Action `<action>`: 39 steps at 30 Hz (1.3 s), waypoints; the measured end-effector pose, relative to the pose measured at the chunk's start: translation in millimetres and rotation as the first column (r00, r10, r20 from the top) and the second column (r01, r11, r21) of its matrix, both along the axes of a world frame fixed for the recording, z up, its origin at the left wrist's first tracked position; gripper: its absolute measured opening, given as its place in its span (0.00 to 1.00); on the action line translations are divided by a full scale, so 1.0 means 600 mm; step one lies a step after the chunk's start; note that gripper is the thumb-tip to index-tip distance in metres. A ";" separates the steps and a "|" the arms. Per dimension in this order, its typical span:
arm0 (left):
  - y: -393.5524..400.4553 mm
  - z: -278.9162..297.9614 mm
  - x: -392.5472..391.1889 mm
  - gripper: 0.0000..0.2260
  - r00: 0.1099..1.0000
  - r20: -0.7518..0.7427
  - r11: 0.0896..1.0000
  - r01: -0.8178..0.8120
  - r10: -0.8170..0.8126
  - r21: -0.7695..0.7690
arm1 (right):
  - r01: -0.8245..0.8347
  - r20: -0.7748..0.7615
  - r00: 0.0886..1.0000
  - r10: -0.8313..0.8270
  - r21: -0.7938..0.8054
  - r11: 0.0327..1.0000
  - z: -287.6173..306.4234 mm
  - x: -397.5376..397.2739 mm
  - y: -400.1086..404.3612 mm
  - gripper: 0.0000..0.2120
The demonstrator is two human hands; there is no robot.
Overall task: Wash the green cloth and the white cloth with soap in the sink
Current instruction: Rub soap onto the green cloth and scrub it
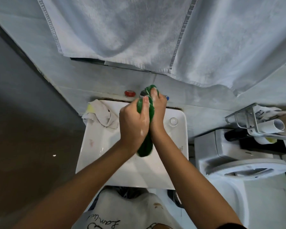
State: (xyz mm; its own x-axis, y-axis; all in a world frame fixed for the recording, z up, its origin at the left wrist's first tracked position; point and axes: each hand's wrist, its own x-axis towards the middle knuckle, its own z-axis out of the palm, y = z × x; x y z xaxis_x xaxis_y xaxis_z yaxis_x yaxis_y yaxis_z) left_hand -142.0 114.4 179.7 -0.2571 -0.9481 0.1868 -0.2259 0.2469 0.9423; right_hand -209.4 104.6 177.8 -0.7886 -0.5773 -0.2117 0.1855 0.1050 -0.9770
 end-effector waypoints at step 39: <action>-0.120 0.016 0.082 0.16 0.851 0.407 0.927 0.375 -0.332 -0.027 | -0.371 0.035 0.928 0.371 -0.005 0.929 -0.015 -0.039 0.071 0.18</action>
State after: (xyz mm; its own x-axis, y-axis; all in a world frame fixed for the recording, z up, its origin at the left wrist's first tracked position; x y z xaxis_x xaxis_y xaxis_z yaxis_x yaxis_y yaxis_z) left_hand -93.0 42.5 189.0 -0.6430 -0.7603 0.0919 -0.4461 0.4694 0.7620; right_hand -232.5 147.2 168.6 -0.5106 -0.8266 -0.2366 0.1669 0.1746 -0.9704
